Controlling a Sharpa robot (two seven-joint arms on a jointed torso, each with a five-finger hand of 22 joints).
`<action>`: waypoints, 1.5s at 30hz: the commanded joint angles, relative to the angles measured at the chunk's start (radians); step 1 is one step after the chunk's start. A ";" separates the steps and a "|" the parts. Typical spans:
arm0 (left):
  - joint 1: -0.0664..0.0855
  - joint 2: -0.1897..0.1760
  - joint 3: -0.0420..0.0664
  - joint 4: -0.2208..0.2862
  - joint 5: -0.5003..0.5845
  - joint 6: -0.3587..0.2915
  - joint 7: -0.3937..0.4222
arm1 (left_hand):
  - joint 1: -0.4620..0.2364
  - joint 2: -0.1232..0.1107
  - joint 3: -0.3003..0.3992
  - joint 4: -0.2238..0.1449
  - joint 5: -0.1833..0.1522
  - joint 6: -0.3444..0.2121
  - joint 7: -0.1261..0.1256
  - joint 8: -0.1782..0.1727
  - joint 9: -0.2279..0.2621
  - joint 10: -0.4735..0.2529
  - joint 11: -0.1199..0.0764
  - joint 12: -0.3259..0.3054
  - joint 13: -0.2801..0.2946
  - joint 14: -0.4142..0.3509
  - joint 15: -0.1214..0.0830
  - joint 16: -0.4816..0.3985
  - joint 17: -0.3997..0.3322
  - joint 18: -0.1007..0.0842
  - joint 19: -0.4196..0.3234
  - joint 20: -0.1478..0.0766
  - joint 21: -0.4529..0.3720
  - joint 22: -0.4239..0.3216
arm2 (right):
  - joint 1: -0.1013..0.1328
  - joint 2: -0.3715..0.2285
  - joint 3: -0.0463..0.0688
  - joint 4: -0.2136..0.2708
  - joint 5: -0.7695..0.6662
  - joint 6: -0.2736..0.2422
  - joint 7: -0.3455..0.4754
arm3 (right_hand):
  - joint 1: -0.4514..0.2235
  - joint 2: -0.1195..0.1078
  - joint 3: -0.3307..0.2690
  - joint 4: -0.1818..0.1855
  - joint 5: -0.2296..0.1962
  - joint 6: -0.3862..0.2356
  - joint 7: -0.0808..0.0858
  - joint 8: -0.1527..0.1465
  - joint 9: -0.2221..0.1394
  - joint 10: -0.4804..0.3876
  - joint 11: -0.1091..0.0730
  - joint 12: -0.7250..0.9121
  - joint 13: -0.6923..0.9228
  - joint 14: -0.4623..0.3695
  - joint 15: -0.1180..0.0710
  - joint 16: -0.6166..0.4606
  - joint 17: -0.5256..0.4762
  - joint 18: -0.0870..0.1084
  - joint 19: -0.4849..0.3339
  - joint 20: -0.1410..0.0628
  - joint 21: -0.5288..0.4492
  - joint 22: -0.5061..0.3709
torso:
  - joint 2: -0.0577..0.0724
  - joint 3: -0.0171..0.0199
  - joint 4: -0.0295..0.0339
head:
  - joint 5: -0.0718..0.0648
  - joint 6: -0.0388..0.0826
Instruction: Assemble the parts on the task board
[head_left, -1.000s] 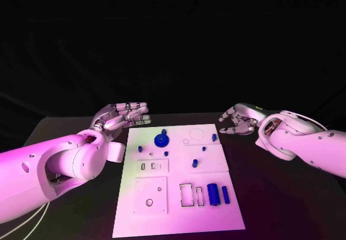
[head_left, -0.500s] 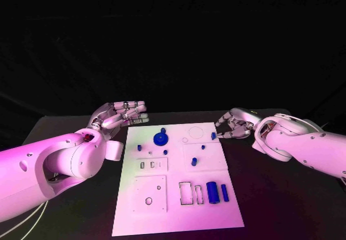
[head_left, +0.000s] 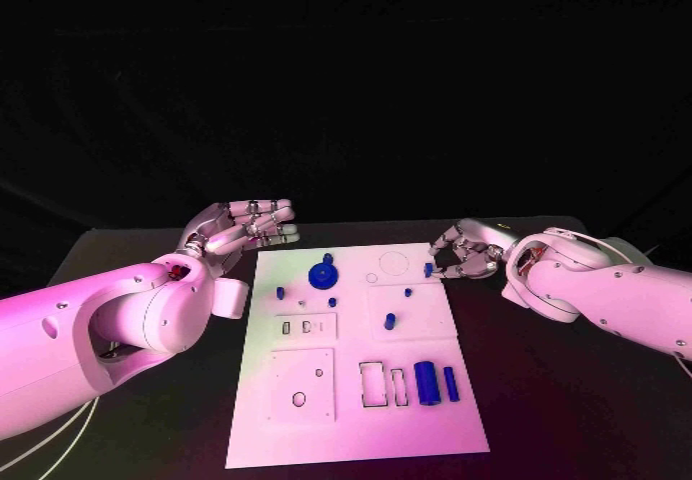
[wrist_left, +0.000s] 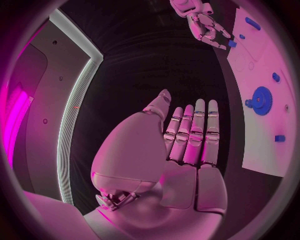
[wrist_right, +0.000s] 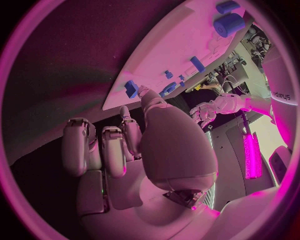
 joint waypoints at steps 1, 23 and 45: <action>0.001 0.001 0.001 0.000 0.001 0.020 0.006 | 0.004 0.008 -0.001 -0.007 0.002 0.001 0.010 -0.005 0.000 -0.003 0.005 -0.002 -0.001 -0.004 0.003 -0.007 0.001 0.005 -0.008 0.002 -0.003 -0.001 | -0.002 0.006 0.000 -0.006 0.001 0.019 0.004 | 0.006 0.007 -0.005 0.002 -0.004 0.005 0.002 -0.001 0.000 -0.001 0.004 0.004 0.027 0.092 0.007 0.006 0.197 0.003 0.000 0.001 0.002 0.067 | 0.000 0.0002 0.0001 | 0.002 -0.003; 0.001 0.000 0.001 0.000 0.001 0.018 0.005 | 0.004 0.008 -0.001 -0.007 0.002 0.001 0.010 -0.005 0.000 -0.003 0.005 -0.002 -0.001 -0.004 0.003 -0.007 0.001 0.005 -0.008 0.002 -0.003 -0.001 | -0.014 0.025 0.000 -0.016 -0.010 0.034 -0.003 | 0.011 0.027 -0.004 0.000 -0.004 0.049 -0.002 0.021 0.007 0.011 0.001 0.017 0.040 0.092 0.005 0.006 0.199 0.001 0.010 0.002 0.010 0.079 | -0.001 0.0005 -0.0005 | 0.011 -0.009; 0.001 -0.001 0.001 0.000 0.001 0.019 0.003 | 0.006 0.009 -0.001 -0.008 0.002 0.001 0.010 -0.006 0.000 -0.004 0.005 -0.002 -0.001 -0.004 0.004 -0.008 0.002 0.005 -0.008 0.002 -0.004 -0.002 | -0.017 0.038 0.000 -0.030 -0.016 0.026 -0.015 | 0.012 0.058 0.009 0.000 0.001 0.090 -0.017 0.041 0.012 0.026 -0.012 0.033 0.056 0.094 -0.005 0.009 0.205 -0.003 0.023 -0.005 0.024 0.096 | 0.000 0.0011 -0.0005 | 0.009 -0.013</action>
